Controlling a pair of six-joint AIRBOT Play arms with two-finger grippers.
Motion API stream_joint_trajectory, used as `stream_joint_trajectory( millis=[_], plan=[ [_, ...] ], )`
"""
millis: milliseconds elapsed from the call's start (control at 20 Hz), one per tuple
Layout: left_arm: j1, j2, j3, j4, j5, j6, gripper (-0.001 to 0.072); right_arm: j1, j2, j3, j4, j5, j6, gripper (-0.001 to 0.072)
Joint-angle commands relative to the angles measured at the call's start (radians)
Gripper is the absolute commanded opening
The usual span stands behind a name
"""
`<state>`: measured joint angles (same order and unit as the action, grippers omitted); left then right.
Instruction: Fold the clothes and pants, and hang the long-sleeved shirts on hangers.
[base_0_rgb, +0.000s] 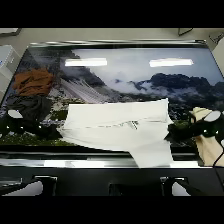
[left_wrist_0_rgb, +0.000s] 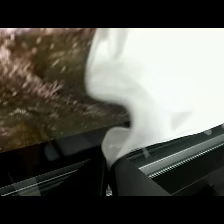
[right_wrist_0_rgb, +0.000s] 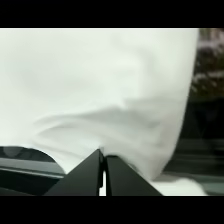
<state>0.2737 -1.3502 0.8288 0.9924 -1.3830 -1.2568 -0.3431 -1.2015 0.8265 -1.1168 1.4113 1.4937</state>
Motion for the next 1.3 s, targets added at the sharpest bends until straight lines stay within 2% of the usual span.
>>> stream_joint_trajectory(
  millis=[0,150,350,500,700,750,800,850,900,950,1000,1050,1100,1250],
  plan=[
    [-0.028,-0.053,0.189,-0.010,-0.014,-0.050,0.0025,0.090,-0.087,0.283,-0.014,-0.069,0.050,0.0034],
    [-0.060,-0.198,0.407,-0.010,-0.012,-0.107,0.0026,0.135,-0.296,0.515,-0.043,-0.082,0.110,0.0034],
    [-0.072,-0.404,0.649,-0.042,-0.039,-0.173,0.0027,0.143,-0.534,0.736,0.018,-0.126,0.161,0.0035],
    [-0.072,-0.508,0.724,-0.056,-0.042,-0.196,0.0026,0.143,-0.604,0.763,0.039,-0.216,0.197,0.0035],
    [-0.081,-0.582,0.724,-0.081,-0.043,-0.195,0.0032,0.143,-0.671,0.763,0.121,-0.198,0.193,0.0037],
    [-0.084,-0.588,0.724,-0.104,-0.042,-0.195,0.0076,0.143,-0.681,0.763,0.153,-0.190,0.193,0.0037],
    [-0.083,-0.589,0.724,-0.131,-0.042,-0.192,0.0173,0.143,-0.683,0.763,0.180,-0.190,0.193,0.0041],
    [-0.077,-0.586,0.730,-0.153,-0.045,-0.191,0.0344,0.138,-0.680,0.767,0.201,-0.186,0.193,0.0111],
    [-0.065,-0.584,0.749,-0.163,-0.070,-0.190,0.0535,0.126,-0.672,0.782,0.209,-0.165,0.189,0.0261],
    [-0.048,-0.580,0.779,-0.162,-0.110,-0.190,0.0610,0.107,-0.660,0.800,0.209,-0.136,0.157,0.0445],
    [-0.027,-0.575,0.809,-0.163,-0.145,-0.191,0.0617,0.077,-0.644,0.815,0.198,-0.097,0.117,0.0589],
    [-0.004,-0.568,0.839,-0.163,-0.178,-0.191,0.0621,0.034,-0.629,0.821,0.158,-0.051,0.113,0.0667],
    [0.019,-0.557,0.867,-0.163,-0.213,-0.193,0.0671,-0.014,-0.623,0.821,0.107,0.004,0.115,0.0695],
    [0.063,-0.499,0.891,-0.163,-0.252,-0.195,0.0671,-0.108,-0.642,0.791,0.053,0.130,0.093,0.0710]
  ],
)
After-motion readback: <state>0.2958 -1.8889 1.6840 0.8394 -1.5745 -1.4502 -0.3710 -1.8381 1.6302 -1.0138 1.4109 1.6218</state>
